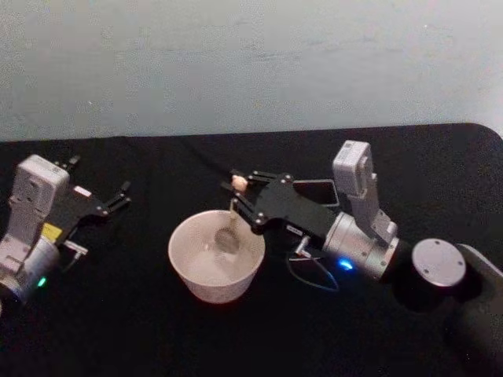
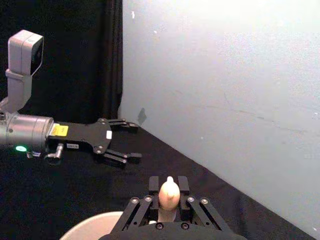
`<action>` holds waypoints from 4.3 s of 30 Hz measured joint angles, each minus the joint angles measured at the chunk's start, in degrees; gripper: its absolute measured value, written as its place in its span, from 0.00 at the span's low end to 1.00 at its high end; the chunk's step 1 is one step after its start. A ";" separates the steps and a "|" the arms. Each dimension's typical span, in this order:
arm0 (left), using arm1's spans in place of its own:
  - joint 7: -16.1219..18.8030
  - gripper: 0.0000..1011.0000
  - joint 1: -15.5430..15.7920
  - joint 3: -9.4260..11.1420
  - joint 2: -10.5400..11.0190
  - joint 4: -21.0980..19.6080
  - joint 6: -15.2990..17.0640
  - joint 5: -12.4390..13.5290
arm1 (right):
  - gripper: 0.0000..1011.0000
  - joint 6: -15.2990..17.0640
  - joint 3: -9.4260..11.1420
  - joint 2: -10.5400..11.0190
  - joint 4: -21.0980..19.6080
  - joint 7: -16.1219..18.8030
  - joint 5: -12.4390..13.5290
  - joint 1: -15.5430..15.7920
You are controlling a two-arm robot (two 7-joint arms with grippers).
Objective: Pick up the stirring spoon with one hand, stir inside the cup, then place it back in its original position.
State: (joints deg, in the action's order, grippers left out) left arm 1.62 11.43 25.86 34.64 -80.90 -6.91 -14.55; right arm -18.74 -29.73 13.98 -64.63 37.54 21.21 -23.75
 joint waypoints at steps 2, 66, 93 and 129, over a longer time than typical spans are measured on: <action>0.00 0.99 0.00 0.00 0.00 0.00 0.00 0.00 | 0.21 0.10 0.35 0.61 -0.54 0.06 0.06 0.38; 0.00 0.99 0.00 0.00 0.00 0.00 0.00 0.00 | 0.21 1.88 -0.41 0.08 -2.74 -0.42 1.46 1.49; 0.00 0.99 0.00 0.00 0.00 0.00 0.00 0.00 | 0.21 3.82 0.71 6.02 -11.23 2.18 3.90 6.97; 0.00 0.99 0.00 0.00 0.00 0.00 0.00 0.00 | 0.21 1.68 -1.04 -0.89 -1.64 -0.97 1.14 0.71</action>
State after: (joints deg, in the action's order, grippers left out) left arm 1.62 11.43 25.86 34.64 -80.90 -6.91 -14.55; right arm -17.06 -30.77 13.09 -66.27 36.57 22.35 -23.03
